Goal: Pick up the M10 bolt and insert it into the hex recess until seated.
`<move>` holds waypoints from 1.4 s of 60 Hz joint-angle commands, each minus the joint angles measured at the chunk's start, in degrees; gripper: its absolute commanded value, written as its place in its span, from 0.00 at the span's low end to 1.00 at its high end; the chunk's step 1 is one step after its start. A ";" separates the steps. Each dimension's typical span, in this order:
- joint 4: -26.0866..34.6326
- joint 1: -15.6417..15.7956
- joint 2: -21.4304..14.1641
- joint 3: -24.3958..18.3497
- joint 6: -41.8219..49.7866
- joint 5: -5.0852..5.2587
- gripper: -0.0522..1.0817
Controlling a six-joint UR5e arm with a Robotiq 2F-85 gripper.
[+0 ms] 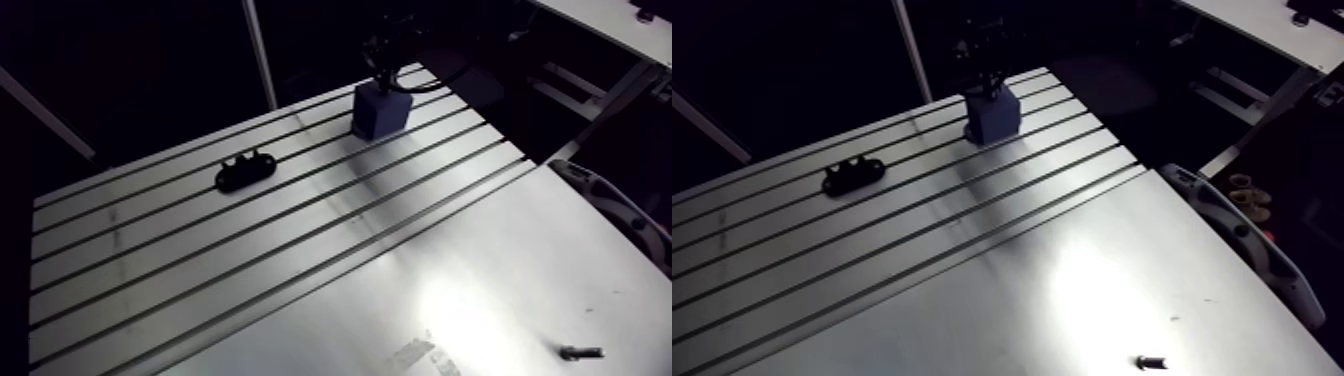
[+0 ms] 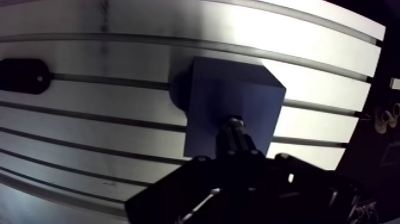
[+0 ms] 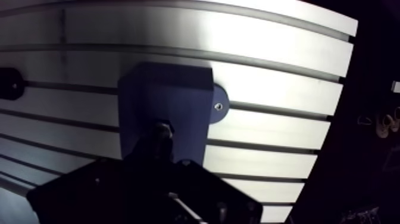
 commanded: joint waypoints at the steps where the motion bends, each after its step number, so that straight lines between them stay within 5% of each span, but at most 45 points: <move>1: 0.00 0.00 -0.01 0.00 0.09 0.00 0.97; 84: -0.01 0.08 0.00 0.09 -0.35 0.00 0.97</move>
